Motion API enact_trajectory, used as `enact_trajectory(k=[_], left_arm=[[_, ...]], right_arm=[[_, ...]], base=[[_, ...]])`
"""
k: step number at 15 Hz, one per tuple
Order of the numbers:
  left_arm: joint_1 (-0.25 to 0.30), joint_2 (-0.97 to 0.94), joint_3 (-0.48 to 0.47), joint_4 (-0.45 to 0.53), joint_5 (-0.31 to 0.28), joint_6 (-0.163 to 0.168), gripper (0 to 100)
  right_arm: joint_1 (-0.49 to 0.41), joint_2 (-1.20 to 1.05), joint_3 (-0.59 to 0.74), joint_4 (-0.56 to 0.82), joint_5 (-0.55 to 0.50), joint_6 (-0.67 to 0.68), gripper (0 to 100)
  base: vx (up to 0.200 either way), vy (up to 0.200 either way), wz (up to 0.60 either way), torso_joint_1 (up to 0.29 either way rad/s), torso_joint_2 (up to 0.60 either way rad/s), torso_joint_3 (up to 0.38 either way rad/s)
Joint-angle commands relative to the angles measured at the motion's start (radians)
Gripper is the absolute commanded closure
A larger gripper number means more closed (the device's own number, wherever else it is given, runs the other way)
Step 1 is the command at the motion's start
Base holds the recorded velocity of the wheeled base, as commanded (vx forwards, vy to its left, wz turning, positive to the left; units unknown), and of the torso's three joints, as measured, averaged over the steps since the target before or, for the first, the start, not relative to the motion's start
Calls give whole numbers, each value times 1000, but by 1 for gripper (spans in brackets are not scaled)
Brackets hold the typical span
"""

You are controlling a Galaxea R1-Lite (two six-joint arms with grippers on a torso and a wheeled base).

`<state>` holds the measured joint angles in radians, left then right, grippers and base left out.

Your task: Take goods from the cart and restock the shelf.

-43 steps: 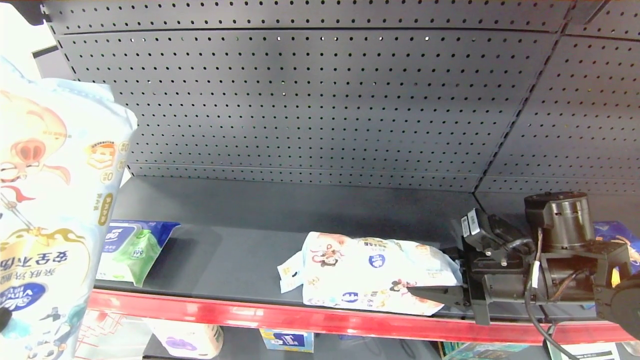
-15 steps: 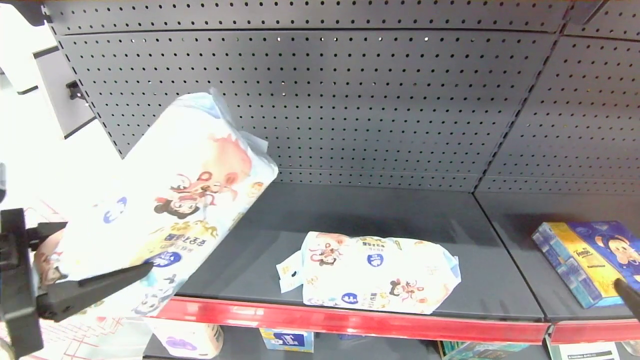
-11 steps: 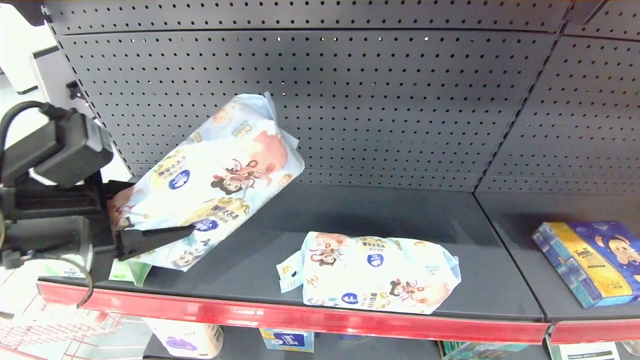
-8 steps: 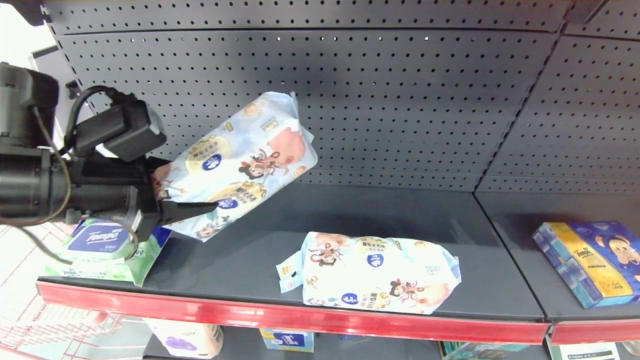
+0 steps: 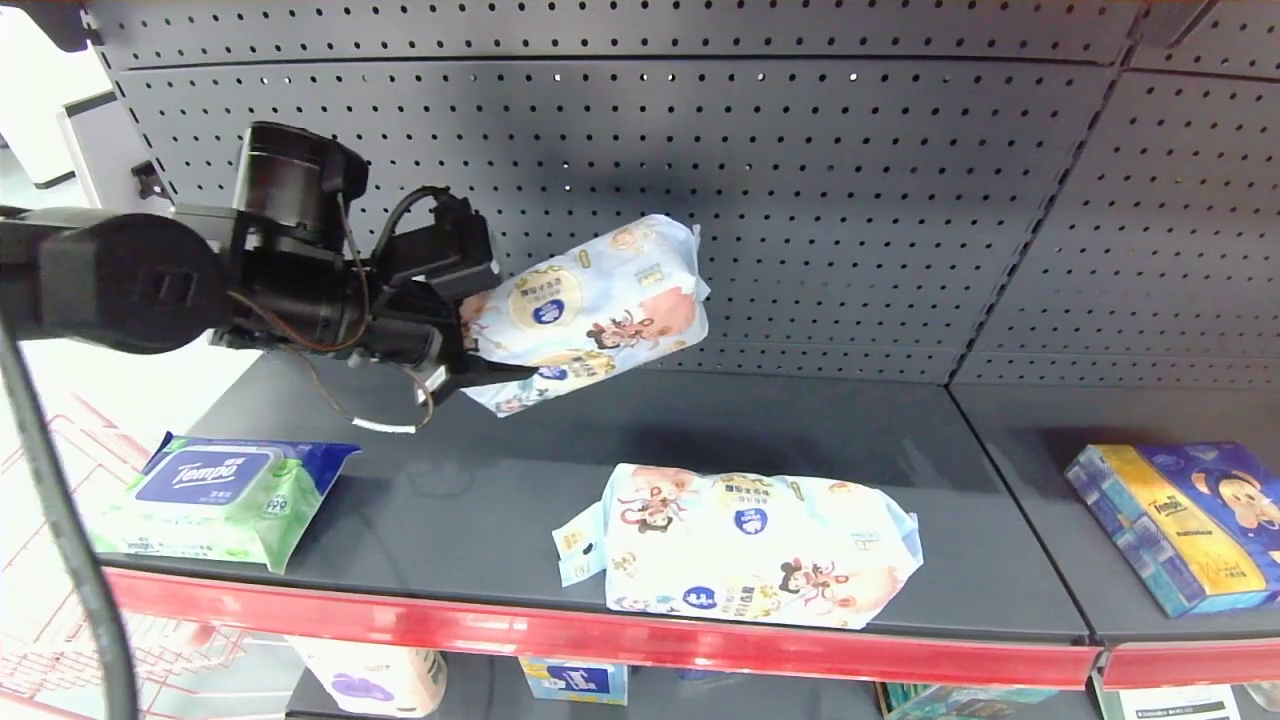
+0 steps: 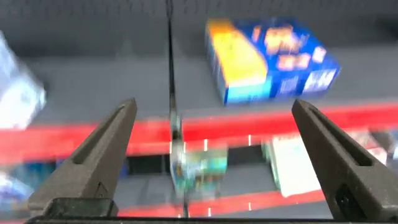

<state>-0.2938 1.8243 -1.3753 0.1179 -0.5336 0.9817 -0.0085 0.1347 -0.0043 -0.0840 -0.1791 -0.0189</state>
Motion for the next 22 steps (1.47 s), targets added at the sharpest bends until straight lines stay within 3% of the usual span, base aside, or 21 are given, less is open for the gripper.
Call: enact_trajectory(k=[1,3,11,12,22], left_arm=[[-51,105,-80,31,-2,3,100],[-74,138,-134,85,0,3,100],[-125,231,-255,137,0,3,100],[-157,233,-278,186,3,3,100],[-197,310,-361,198,7,5,100]], right_arm=[[13,-102,-26,36,0,1,0],[16,-102,-26,38,-2,-1,0],[16,-102,-28,38,-3,-9,0],[15,-102,-25,38,-3,-9,0],[15,-110,-23,40,-8,-9,0]], base=[[0,0,0,0,0,0],[0,0,0,0,0,0],[0,0,0,0,0,0],[0,0,0,0,0,0],[0,0,0,0,0,0]])
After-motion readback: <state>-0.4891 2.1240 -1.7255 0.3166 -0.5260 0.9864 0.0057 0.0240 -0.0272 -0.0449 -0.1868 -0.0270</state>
